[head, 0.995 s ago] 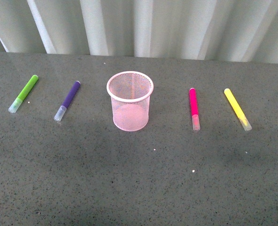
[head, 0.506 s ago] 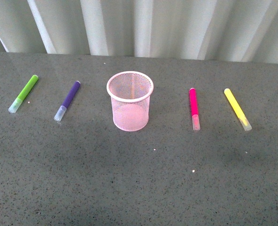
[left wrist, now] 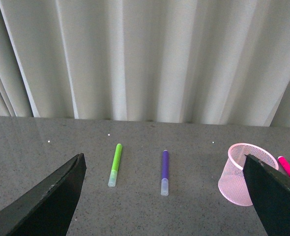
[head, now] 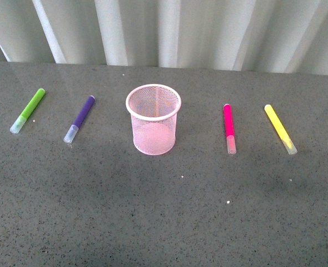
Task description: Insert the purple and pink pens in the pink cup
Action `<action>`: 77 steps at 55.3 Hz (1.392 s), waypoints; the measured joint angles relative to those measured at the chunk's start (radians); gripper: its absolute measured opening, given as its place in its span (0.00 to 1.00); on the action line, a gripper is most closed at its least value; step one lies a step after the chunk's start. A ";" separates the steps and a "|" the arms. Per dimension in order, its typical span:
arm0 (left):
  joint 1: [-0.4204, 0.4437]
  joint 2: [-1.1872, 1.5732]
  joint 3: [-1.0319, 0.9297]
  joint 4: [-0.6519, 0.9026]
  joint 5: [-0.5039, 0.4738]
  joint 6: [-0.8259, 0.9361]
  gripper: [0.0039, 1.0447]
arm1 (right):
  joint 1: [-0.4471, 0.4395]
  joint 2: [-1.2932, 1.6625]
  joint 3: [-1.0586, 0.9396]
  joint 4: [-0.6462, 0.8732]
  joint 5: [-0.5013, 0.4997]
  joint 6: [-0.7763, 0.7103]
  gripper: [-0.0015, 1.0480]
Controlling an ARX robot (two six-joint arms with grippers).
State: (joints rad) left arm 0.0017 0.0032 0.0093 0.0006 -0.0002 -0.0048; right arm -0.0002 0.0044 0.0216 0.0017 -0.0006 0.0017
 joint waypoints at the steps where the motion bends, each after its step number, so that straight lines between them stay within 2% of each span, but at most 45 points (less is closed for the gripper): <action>1: 0.000 0.000 0.000 0.000 0.000 0.000 0.94 | 0.000 0.000 0.000 0.000 0.000 0.000 0.93; 23: 0.000 0.004 0.001 -0.005 -0.003 -0.005 0.94 | 0.000 0.000 0.000 0.000 0.000 0.000 0.93; 26: 0.000 0.057 0.047 -0.130 -0.028 -0.051 0.94 | 0.000 0.000 0.000 0.000 0.000 0.000 0.93; 28: 0.011 0.143 0.103 -0.241 -0.021 -0.090 0.94 | 0.000 0.000 0.000 0.000 0.000 0.000 0.93; 31: 0.028 0.238 0.131 -0.234 0.010 -0.123 0.94 | 0.000 0.000 0.000 0.000 0.000 0.000 0.93; 42: 0.038 0.679 0.320 0.166 0.116 -0.081 0.94 | 0.000 0.000 0.000 0.000 0.000 0.000 0.93; 45: 0.034 0.794 0.383 0.233 0.137 -0.061 0.94 | 0.000 0.000 0.000 0.000 0.000 0.000 0.93; 47: 0.034 0.912 0.457 0.265 0.185 -0.052 0.94 | 0.000 0.000 0.000 0.000 0.000 0.000 0.93; 49: 0.031 1.001 0.517 0.273 0.184 -0.047 0.94 | 0.000 0.000 0.000 0.000 0.000 0.000 0.93; 56: 0.007 1.323 0.754 0.182 0.243 -0.022 0.94 | 0.000 0.000 0.000 0.000 0.000 0.000 0.93; 67: -0.041 1.771 1.109 0.006 0.183 0.117 0.94 | 0.000 0.000 0.000 0.000 0.000 0.000 0.93; 71: -0.052 1.882 1.188 -0.012 0.148 0.138 0.94 | 0.000 0.000 0.000 0.000 0.000 0.000 0.93; 77: -0.067 2.021 1.271 -0.050 0.146 0.161 0.94 | 0.000 0.000 0.000 0.000 0.000 0.000 0.93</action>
State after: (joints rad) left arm -0.0654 2.0243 1.2800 -0.0498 0.1455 0.1562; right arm -0.0002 0.0044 0.0216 0.0017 -0.0006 0.0017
